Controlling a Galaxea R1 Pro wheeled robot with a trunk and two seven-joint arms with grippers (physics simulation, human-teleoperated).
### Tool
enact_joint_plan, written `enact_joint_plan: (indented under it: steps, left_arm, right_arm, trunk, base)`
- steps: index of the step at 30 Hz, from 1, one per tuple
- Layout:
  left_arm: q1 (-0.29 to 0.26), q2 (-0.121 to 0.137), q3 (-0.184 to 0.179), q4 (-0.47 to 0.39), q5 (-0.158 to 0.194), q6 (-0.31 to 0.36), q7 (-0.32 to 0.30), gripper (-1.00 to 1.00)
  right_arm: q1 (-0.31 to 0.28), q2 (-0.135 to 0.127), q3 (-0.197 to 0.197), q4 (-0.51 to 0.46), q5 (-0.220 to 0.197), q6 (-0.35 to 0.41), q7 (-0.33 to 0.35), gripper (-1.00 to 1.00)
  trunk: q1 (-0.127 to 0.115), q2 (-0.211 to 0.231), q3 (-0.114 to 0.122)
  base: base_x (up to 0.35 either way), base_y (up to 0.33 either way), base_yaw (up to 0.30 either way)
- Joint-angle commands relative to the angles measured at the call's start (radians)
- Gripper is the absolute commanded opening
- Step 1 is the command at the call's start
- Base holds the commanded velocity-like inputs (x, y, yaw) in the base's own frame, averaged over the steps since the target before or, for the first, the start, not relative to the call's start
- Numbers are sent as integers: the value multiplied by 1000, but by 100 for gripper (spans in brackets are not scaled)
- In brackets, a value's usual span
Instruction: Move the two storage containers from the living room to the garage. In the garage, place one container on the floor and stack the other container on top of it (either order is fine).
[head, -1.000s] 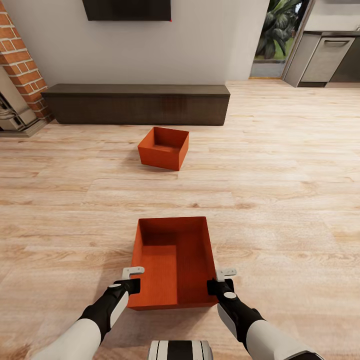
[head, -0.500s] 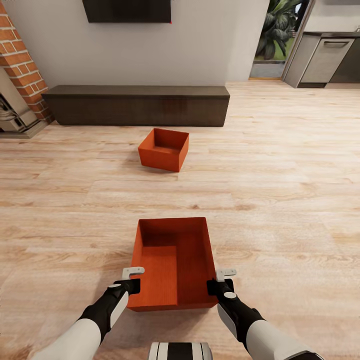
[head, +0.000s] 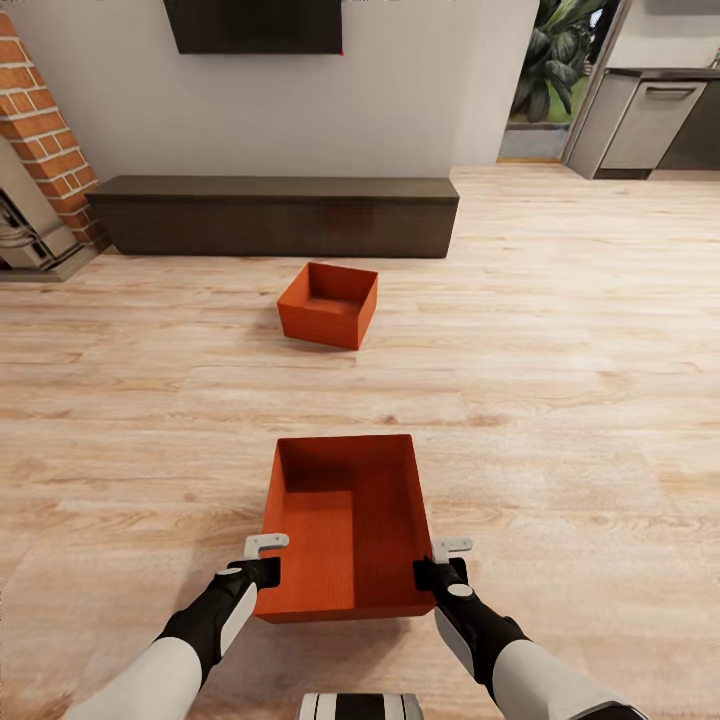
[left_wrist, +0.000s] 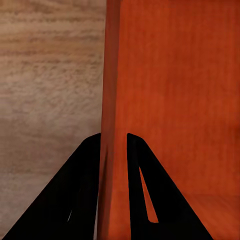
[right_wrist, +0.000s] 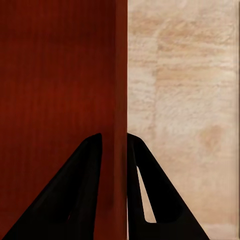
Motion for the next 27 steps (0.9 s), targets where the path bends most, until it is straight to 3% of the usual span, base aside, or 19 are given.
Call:
enact_joint_plan:
  steps: [1,27]
  left_arm:
    - [0,1,2,-2,-10,7,11,-100]
    - [0,1,6,-4,-10,7,11,-100]
  right_arm:
    - [-1,-1,-4,2,-6,-6,-11,-100]
    - [-1,-2,-4,2,-6,-7,-10,-100]
  trunk:
    - [-4,7,3]
    - [-104,189,84]
  base:
    - [0,0,0]
    - [0,0,0]
